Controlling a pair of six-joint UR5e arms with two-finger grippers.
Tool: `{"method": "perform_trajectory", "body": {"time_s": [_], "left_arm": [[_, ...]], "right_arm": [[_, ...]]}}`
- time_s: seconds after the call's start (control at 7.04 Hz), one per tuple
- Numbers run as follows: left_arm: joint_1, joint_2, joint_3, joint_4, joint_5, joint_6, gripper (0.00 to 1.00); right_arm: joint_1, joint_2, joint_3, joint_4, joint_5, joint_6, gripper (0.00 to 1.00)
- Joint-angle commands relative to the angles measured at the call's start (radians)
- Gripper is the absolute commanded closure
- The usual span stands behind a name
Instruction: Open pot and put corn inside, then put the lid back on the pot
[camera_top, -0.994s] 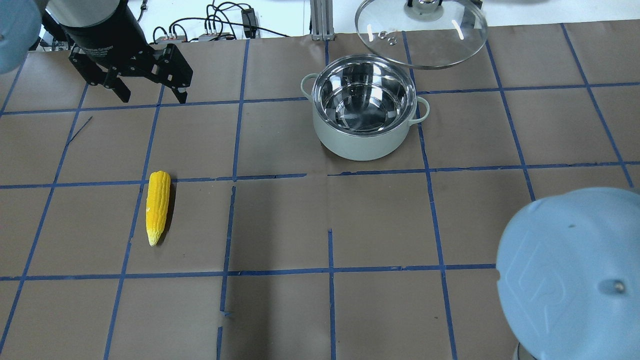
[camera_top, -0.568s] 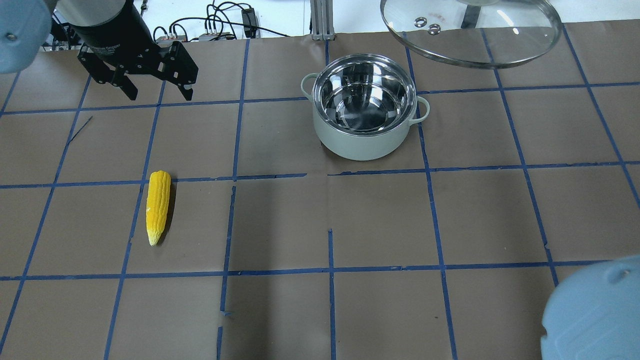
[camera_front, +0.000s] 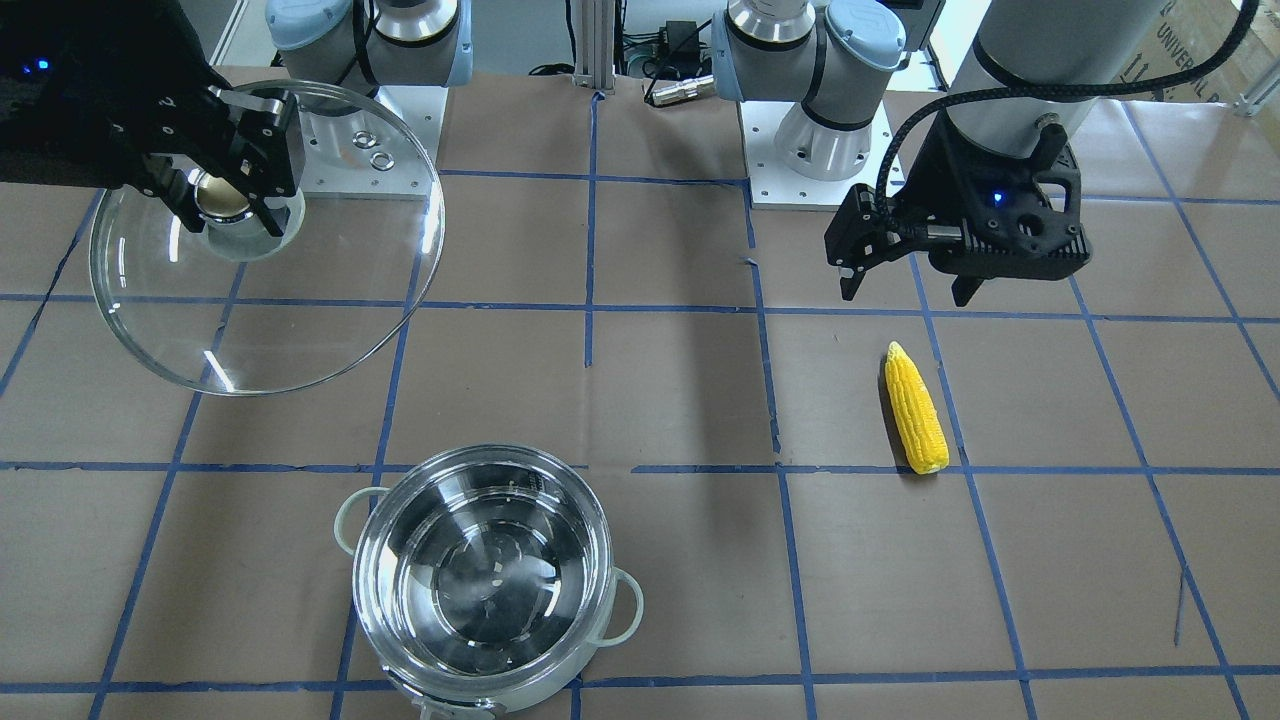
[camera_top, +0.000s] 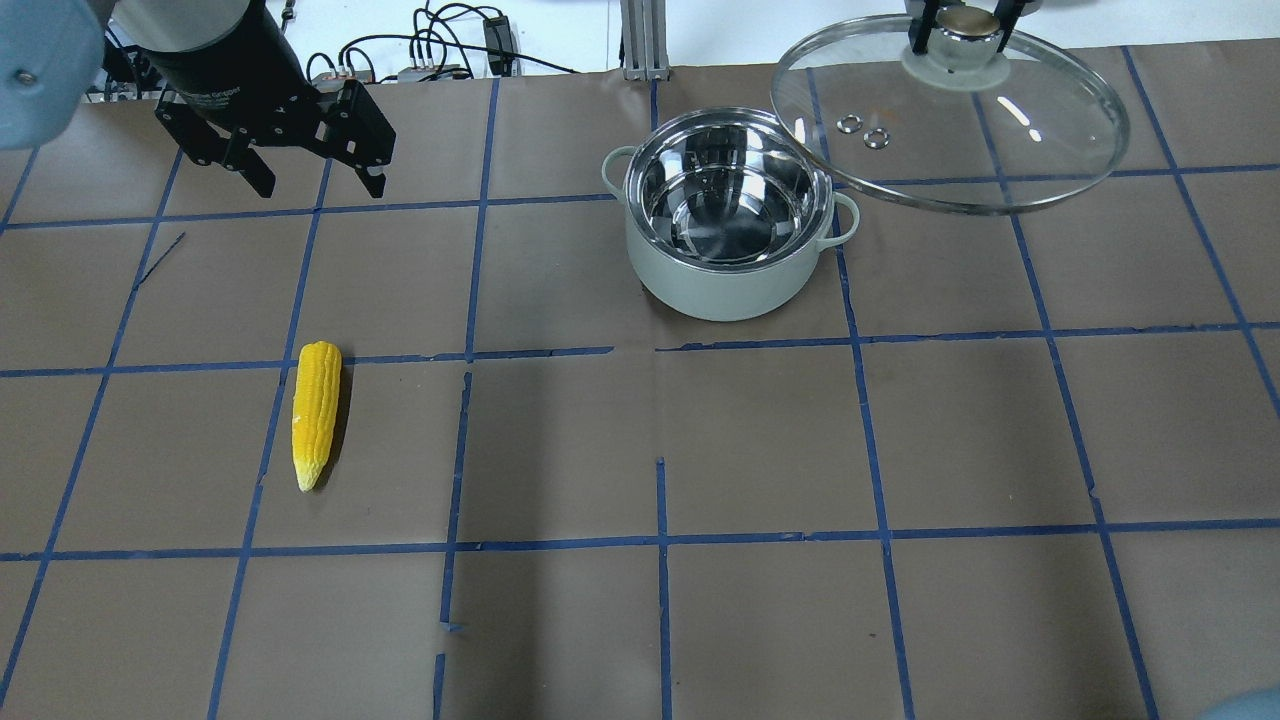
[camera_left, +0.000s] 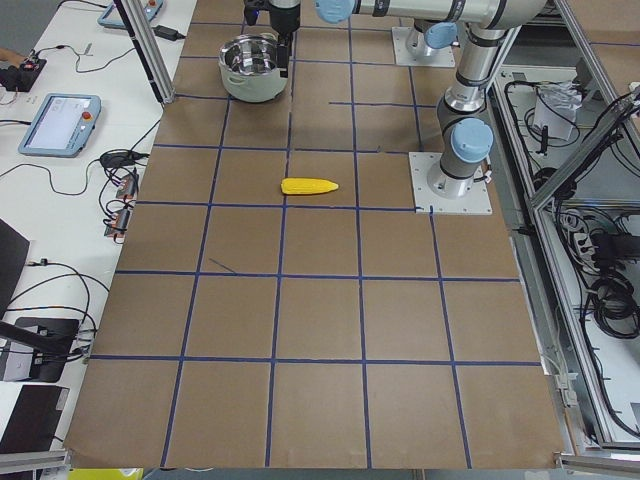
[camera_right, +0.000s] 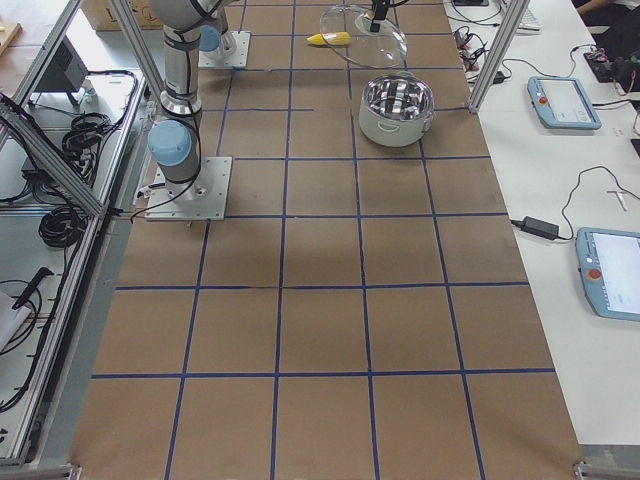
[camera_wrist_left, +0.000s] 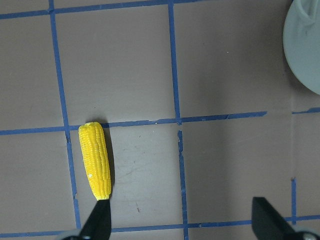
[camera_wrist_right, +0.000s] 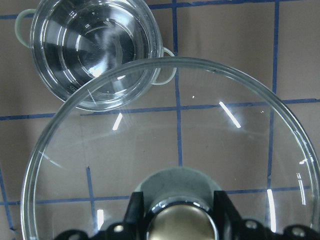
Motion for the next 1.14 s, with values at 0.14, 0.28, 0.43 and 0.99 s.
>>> {"method": "perform_trajectory", "body": {"time_s": [0.14,0.28,0.43,0.99], "left_arm": [[0.003,-0.004,0.007,0.002,0.003,0.0,0.0],[0.003,-0.004,0.006,0.004,0.001,0.006,0.0],[0.003,0.005,0.004,0.004,0.003,0.006,0.0],[0.003,0.001,0.004,0.004,0.001,0.006,0.0]], "right_arm": [[0.002,-0.244,0.494,-0.435,-0.02,-0.006,0.84],[0.001,-0.265,0.543,-0.479,-0.028,-0.003,0.83],[0.011,-0.286,0.558,-0.481,-0.058,-0.004,0.83],[0.011,-0.289,0.592,-0.49,-0.053,0.0,0.83]]}}
